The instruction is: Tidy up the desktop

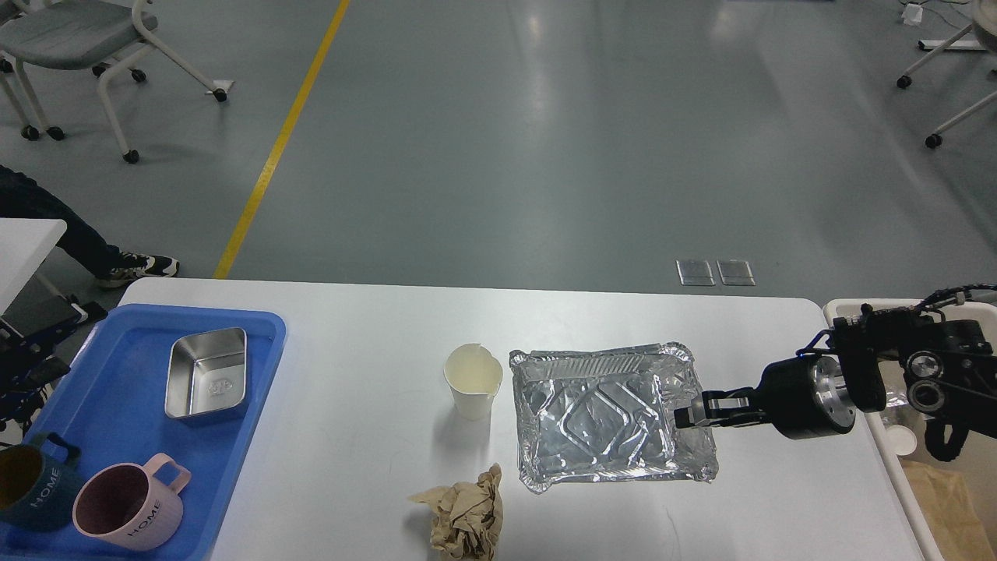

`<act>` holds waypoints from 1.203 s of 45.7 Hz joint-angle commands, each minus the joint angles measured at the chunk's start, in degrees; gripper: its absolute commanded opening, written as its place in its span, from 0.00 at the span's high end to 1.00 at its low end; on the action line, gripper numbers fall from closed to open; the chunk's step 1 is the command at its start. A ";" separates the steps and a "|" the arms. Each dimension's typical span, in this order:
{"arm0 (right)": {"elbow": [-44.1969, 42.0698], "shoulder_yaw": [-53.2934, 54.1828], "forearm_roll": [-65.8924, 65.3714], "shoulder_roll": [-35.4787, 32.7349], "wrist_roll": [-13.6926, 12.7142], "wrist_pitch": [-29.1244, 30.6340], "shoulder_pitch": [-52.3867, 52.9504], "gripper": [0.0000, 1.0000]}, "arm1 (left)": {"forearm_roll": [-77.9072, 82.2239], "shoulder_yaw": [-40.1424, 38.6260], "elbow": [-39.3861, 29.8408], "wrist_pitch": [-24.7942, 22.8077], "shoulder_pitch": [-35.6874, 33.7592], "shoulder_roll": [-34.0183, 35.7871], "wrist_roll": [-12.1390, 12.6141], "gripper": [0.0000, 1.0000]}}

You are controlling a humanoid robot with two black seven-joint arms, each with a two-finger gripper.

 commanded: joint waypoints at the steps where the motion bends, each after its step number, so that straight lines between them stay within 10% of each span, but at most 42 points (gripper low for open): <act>1: 0.11 0.02 0.00 0.02 0.00 0.00 0.01 1.00 | 2.48 -0.01 4.03 -1.41 -2.63 -6.69 0.37 0.03; 55: 1.26 0.02 0.00 -0.60 0.00 -0.09 0.62 1.00 | 13.47 14.14 28.81 -5.46 -17.31 -55.47 5.64 0.03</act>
